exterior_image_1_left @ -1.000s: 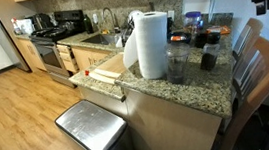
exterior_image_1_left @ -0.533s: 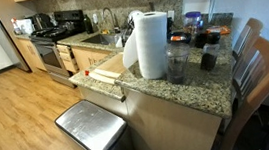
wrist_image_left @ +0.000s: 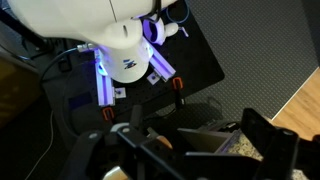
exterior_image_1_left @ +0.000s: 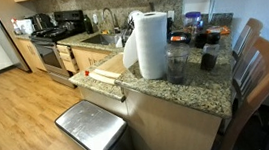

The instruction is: Move the pepper shaker forward

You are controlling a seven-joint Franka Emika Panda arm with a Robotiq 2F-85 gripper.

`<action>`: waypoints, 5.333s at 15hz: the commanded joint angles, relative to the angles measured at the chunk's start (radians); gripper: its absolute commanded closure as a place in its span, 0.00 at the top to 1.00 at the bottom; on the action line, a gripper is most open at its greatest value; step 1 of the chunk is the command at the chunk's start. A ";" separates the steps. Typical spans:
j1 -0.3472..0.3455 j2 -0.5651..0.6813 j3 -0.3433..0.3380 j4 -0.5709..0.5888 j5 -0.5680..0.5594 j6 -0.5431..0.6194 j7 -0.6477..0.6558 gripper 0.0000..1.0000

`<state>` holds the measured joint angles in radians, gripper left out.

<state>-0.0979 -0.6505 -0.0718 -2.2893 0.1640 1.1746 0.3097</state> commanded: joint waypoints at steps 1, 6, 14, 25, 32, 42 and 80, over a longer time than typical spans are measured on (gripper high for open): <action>-0.036 -0.019 0.022 -0.015 0.003 0.006 -0.028 1.00; -0.034 -0.060 0.023 -0.041 -0.002 0.031 -0.047 1.00; -0.034 -0.060 0.023 -0.049 -0.002 0.037 -0.049 1.00; -0.034 -0.060 0.023 -0.052 -0.002 0.039 -0.049 1.00; -0.038 -0.050 0.028 -0.031 0.021 0.085 -0.031 1.00; -0.001 0.076 0.140 0.232 0.128 0.525 0.152 1.00; -0.028 0.343 0.185 0.142 -0.336 0.677 0.490 1.00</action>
<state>-0.1546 -0.3097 0.1387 -2.1489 -0.1641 1.8548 0.7936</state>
